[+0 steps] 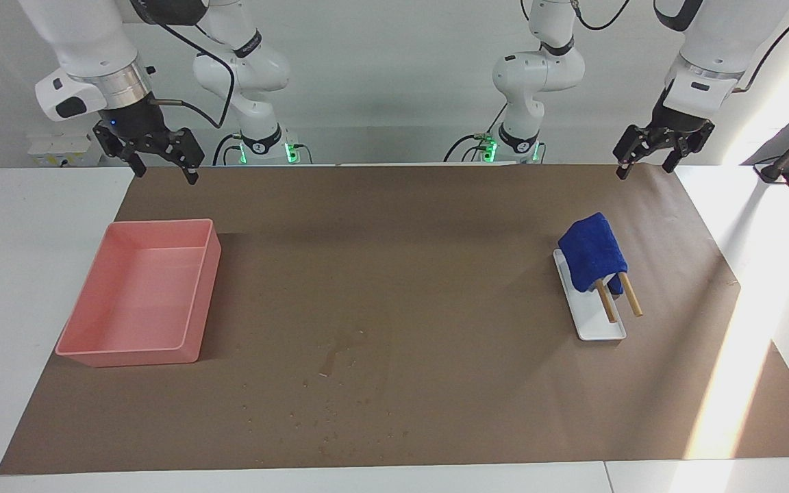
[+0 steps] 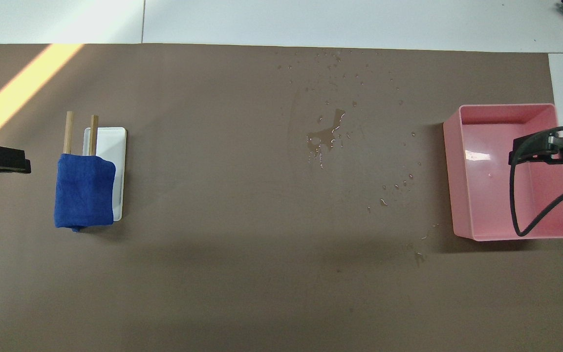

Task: Wipe water with towel using both arms
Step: 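Move the left gripper toward the blue towel on the white tray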

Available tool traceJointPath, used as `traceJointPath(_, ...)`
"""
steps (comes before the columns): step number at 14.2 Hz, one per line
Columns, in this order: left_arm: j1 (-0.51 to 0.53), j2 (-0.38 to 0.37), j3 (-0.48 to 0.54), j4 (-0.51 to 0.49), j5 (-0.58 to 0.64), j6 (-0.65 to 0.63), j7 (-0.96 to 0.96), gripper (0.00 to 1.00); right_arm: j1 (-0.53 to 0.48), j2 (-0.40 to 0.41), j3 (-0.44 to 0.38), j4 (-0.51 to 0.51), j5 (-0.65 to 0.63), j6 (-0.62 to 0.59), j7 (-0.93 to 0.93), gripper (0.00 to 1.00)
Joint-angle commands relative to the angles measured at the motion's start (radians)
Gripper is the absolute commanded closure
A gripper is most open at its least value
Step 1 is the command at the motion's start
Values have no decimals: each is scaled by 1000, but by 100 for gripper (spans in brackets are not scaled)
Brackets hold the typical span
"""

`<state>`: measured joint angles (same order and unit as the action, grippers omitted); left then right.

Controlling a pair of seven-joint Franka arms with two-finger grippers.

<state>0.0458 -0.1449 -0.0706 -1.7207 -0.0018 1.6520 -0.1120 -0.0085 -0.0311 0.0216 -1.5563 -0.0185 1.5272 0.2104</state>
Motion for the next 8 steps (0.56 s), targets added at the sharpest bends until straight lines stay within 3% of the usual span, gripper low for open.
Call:
traceJointPath(1, -10, 5, 9, 10, -3, 3, 15, 0, -11, -12, 6, -1, -1, -16, -20, 0)
traceJointPath(8, -10, 4, 9, 6, -9, 5, 12, 0, -13, -12, 6, -1, -1, -16, -20, 0)
